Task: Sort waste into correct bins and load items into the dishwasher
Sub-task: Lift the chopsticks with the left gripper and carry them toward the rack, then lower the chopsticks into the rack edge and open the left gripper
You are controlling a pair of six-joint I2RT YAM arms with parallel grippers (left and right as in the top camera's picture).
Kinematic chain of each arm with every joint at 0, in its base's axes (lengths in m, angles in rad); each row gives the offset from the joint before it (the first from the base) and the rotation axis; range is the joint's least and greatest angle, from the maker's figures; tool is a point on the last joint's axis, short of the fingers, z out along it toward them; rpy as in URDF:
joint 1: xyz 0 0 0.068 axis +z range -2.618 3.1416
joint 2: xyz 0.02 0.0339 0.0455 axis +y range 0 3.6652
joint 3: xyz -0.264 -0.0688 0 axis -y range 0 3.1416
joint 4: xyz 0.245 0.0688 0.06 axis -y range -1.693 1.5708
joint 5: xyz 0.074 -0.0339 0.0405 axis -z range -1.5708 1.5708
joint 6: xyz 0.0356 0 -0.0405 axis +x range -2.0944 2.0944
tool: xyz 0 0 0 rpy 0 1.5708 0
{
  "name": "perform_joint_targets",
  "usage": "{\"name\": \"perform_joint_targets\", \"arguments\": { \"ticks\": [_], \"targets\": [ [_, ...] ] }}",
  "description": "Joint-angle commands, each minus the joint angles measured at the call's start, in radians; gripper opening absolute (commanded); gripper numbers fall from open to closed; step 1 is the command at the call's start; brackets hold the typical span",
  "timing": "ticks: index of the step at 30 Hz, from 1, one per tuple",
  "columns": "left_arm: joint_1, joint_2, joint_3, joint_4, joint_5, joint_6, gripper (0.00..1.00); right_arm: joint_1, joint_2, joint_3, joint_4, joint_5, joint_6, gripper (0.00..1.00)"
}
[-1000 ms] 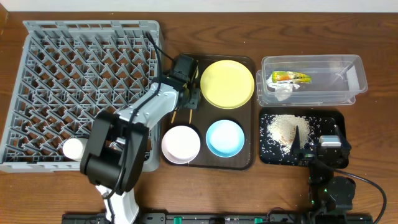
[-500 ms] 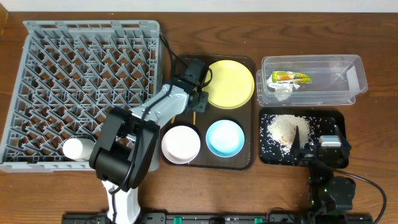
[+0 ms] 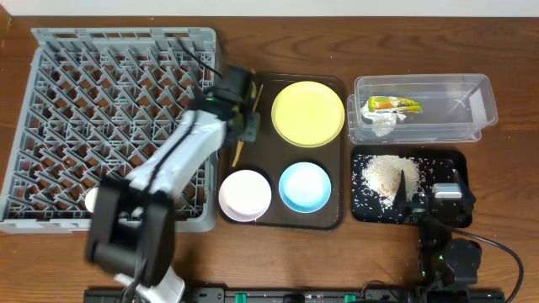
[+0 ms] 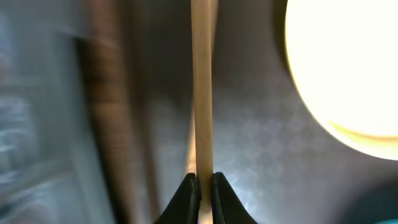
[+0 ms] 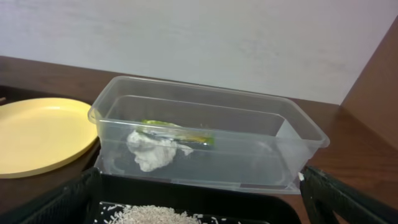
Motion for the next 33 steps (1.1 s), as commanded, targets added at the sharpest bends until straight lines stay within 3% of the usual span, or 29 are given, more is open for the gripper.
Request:
{"name": "perform_joint_targets", "arguments": {
  "ticks": [1,5,15,17,20,22,23,29,33],
  "targets": [
    [0.059,-0.129,0.029,-0.026,-0.006,-0.005,0.08,-0.008,-0.006,-0.003,-0.002,0.002,0.010,0.99],
    [0.122,-0.193,0.029,-0.091,-0.055,0.007,0.08,-0.008,-0.006,-0.003,-0.002,0.002,0.010,0.99],
    [0.175,-0.139,-0.023,-0.155,-0.085,0.124,0.09,-0.008,-0.006,-0.003,-0.002,0.003,0.010,0.99],
    [0.175,-0.134,-0.023,-0.154,-0.085,0.123,0.25,-0.008,-0.006,-0.003,-0.002,0.002,0.010,0.99],
    [0.175,-0.137,-0.018,-0.151,-0.084,0.119,0.29,-0.008,-0.006,-0.003,-0.002,0.002,0.010,0.99],
    [0.173,-0.143,-0.006,-0.157,-0.076,0.098,0.45,-0.008,-0.006,-0.003,-0.002,0.003,0.010,0.99],
    [0.169,-0.150,0.001,-0.159,-0.052,0.092,0.48,-0.008,-0.006,-0.003,-0.002,0.003,0.010,0.99],
    [0.090,-0.170,0.006,-0.086,0.180,0.058,0.49,-0.008,-0.006,-0.003,-0.002,0.003,0.010,0.99],
    [-0.013,-0.131,0.001,0.010,0.064,0.121,0.50,-0.008,-0.006,-0.003,-0.002,0.003,0.010,0.99]
  ]
}}
